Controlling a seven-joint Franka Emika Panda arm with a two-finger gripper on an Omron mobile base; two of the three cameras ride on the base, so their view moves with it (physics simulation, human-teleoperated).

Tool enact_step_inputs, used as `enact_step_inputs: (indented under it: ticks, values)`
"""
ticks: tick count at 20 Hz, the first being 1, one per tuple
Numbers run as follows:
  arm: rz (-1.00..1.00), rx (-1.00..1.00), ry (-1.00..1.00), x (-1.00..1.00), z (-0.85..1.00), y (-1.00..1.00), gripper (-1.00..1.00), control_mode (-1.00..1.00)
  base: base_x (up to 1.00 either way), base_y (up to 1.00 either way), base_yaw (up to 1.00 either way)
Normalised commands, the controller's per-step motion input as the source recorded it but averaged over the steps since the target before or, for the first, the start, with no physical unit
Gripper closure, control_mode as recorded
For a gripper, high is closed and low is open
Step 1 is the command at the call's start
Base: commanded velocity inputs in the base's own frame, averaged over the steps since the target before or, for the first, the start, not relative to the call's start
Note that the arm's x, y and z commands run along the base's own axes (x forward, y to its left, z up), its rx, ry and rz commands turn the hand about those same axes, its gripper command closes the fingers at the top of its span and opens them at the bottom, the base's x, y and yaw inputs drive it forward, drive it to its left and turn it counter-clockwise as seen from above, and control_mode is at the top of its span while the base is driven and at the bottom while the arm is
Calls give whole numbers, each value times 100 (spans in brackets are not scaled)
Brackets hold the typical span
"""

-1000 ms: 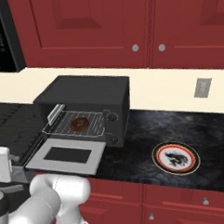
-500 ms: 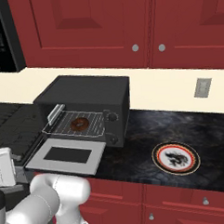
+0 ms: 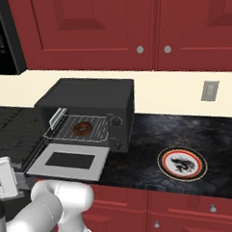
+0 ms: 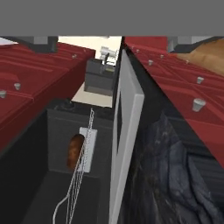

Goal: Pick up the bagel from the plate, place it on the toaster oven rack, close the door, and set the timer.

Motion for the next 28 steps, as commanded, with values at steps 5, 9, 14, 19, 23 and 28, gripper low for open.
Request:
enact_step_inputs:
  ticks: [5,9,14,19,23,28]
  values:
    - [6,0,0,4,0,0,-100,-100,0,0,0]
    - [6,0,0,17,0,0,-100,-100,0,0,0]
    - [5,1,1,30,-2,0,-100,-100,0,0,0]
    - [4,0,6,24,-18,0,-100,-100,0,0,0]
    - [2,0,9,25,-24,0,-100,-100,0,0,0]
    - [1,0,9,25,-19,0,-100,-100,0,0,0]
